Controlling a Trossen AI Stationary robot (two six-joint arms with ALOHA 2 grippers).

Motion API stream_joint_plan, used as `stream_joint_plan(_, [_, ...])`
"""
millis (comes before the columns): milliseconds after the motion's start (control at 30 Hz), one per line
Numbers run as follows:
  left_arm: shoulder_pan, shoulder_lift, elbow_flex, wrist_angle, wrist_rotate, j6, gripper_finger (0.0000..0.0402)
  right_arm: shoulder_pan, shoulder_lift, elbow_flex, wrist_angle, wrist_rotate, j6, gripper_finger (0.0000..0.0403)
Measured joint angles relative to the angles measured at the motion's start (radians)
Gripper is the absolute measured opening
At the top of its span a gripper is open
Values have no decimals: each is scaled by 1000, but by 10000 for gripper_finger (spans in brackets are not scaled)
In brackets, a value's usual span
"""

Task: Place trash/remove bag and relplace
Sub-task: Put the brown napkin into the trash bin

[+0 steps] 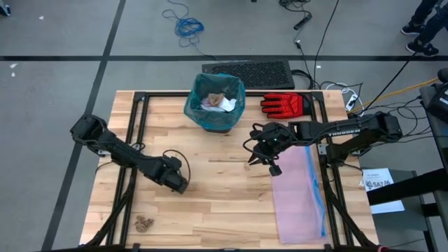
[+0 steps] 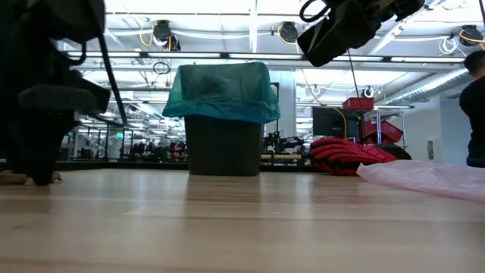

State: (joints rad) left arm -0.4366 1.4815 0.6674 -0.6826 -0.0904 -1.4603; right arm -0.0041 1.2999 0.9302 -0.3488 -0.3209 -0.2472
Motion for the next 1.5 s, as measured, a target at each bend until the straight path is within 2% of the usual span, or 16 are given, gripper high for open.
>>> stream_joint_plan(67, [4,-3,-24,32,5,0,188,0,0,0,0,0,0,33])
stream_joint_plan(133, [5,-1,-21,43,-5,2,161,0,0,0,-2,2,-1,33])
stream_joint_plan(300, [17,5,36,46,-88,83,28,-1,0,0,0,4,-4,34])
stream_joint_plan(333, [26,7,55,47,-117,104,16,-1,0,0,1,4,-4,34])
stream_joint_plan(567, [149,7,217,21,-295,396,3,-1,0,0,8,4,15,34])
stream_joint_plan(733, [298,3,385,-92,-437,725,1,-1,0,0,27,4,47,34])
stream_joint_plan(800, [363,1,457,-85,-478,890,1,-1,0,0,28,5,58,34])
stream_joint_plan(967, [511,1,640,-93,-473,1257,1,-1,0,0,38,8,74,34])
stream_joint_plan(1133, [637,1,818,-81,-442,1506,0,-1,0,0,56,13,94,34])
stream_joint_plan(1300, [759,0,907,-55,-289,1623,0,-1,0,0,68,13,97,34])
stream_joint_plan(1400, [833,7,909,-40,-205,1651,0,-1,0,0,78,13,89,34])
stream_joint_plan(1500, [893,48,909,-60,-72,1650,0,-1,0,0,81,13,89,34])
